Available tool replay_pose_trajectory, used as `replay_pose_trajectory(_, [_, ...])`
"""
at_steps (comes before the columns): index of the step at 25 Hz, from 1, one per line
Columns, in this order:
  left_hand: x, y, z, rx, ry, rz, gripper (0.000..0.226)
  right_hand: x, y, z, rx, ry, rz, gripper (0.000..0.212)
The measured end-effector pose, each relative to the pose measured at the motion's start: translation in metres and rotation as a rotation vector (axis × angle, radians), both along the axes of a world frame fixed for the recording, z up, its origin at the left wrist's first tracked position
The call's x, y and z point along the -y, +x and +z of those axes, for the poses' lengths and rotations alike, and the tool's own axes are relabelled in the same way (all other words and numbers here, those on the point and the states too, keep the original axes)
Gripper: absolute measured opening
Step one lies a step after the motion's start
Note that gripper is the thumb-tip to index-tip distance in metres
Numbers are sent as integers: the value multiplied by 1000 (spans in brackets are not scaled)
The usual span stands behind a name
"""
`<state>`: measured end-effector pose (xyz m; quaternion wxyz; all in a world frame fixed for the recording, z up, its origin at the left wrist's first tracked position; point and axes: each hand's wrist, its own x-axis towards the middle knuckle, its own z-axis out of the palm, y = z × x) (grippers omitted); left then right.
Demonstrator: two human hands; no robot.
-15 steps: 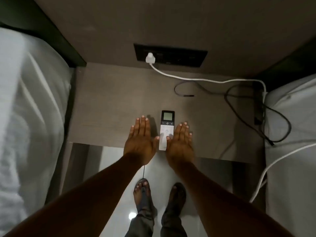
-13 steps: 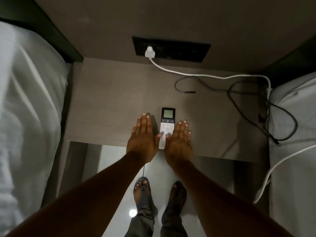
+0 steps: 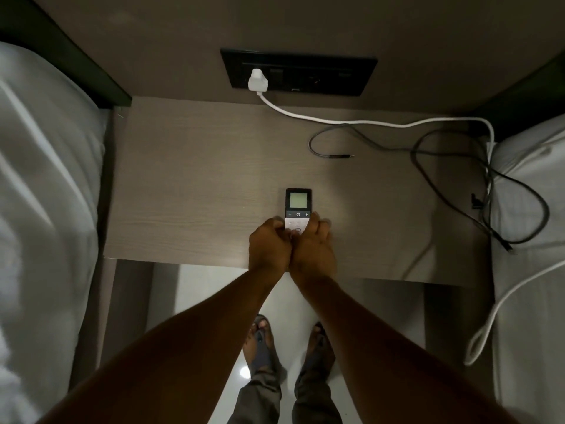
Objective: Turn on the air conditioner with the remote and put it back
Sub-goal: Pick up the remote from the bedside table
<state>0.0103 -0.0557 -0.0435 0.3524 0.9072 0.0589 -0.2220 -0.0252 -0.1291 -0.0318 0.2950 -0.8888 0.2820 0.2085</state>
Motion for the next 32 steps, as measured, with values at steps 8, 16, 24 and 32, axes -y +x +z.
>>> replay_pose_trajectory(8, [1, 7, 11, -83, -48, -11, 29, 5, 11, -4, 30, 214, -405, 44])
replay_pose_trajectory(16, [4, 24, 98, 0, -112, 38, 30, 23, 43, 90, 46, 377, -580, 47])
replay_pose_trajectory(24, [42, 102, 369, 390, -273, -18, 35, 56, 121, 373, 419, 369, -537, 47])
replay_pose_trajectory(32, [57, 136, 732, 833, -436, -130, 41, 72, 144, 734, 902, 399, -475, 41])
